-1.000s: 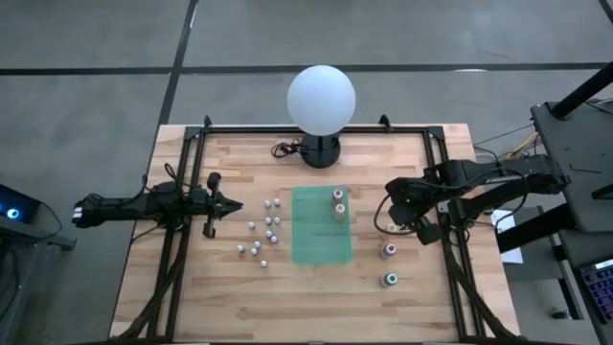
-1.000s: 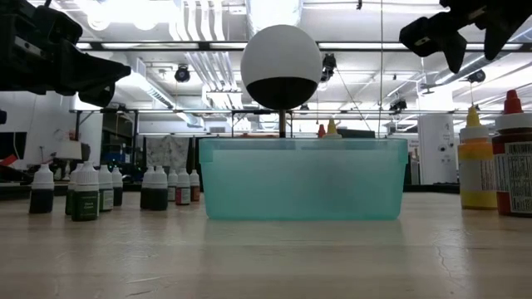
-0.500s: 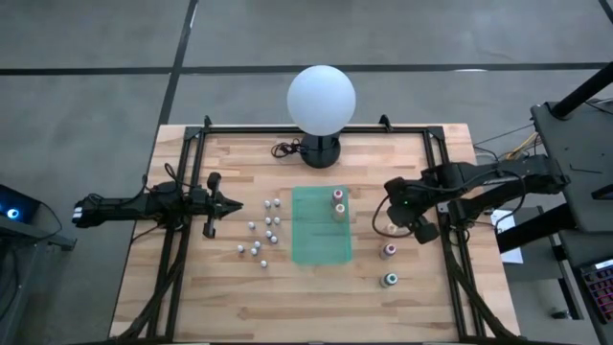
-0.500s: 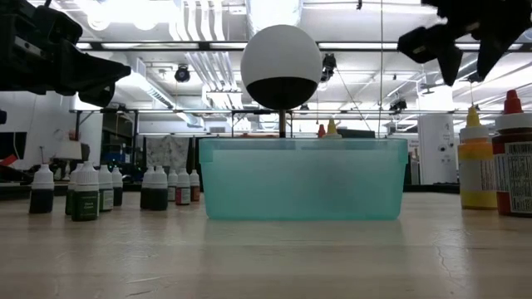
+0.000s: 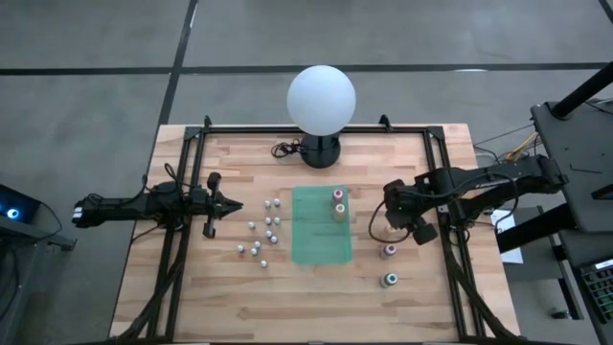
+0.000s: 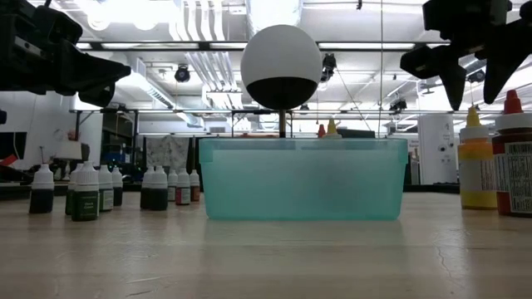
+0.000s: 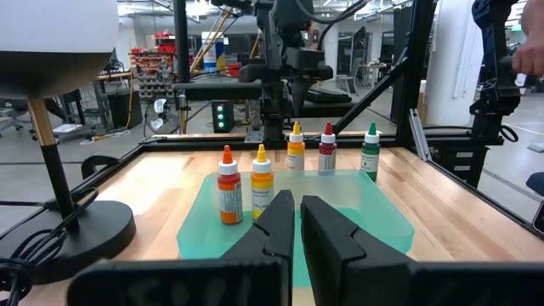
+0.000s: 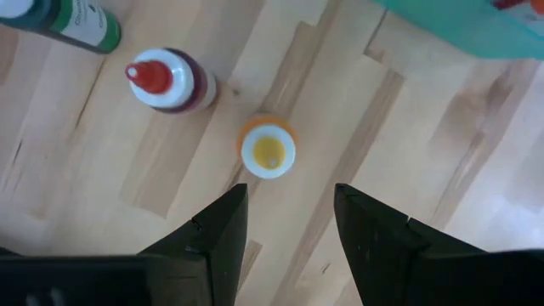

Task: Pick & Place food coloring
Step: Put the large yellow food coloring bottle into the green bin

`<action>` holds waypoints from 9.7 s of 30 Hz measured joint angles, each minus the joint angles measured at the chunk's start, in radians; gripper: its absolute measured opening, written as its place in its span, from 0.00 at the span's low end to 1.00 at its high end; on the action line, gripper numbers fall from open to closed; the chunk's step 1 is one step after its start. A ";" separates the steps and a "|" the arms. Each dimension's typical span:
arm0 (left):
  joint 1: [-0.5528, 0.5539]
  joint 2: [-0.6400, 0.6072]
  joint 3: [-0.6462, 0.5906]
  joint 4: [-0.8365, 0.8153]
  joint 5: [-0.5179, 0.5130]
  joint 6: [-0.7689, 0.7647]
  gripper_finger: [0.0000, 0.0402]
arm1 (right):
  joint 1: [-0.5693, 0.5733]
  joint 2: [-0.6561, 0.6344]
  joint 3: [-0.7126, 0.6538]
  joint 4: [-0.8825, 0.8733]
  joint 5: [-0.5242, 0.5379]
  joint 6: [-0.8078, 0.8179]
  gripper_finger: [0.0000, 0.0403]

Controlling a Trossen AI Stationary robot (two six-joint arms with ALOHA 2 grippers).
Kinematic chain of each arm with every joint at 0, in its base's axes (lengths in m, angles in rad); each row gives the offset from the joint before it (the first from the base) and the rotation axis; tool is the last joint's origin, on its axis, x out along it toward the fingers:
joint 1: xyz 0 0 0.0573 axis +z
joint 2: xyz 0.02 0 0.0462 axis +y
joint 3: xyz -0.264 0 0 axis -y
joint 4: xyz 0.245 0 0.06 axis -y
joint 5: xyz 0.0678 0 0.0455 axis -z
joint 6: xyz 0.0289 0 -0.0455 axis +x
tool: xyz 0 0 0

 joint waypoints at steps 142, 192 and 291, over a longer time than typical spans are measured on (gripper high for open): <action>0.000 0.000 0.000 0.000 0.000 0.000 0.00 | 0.006 0.389 0.419 0.031 0.029 0.212 0.26; 0.000 0.000 0.000 0.000 0.000 0.000 0.00 | 0.023 0.539 0.591 0.079 0.105 -0.101 0.26; 0.000 0.000 0.000 0.000 0.000 0.000 0.00 | -0.112 0.632 0.441 0.155 -0.106 -0.705 0.41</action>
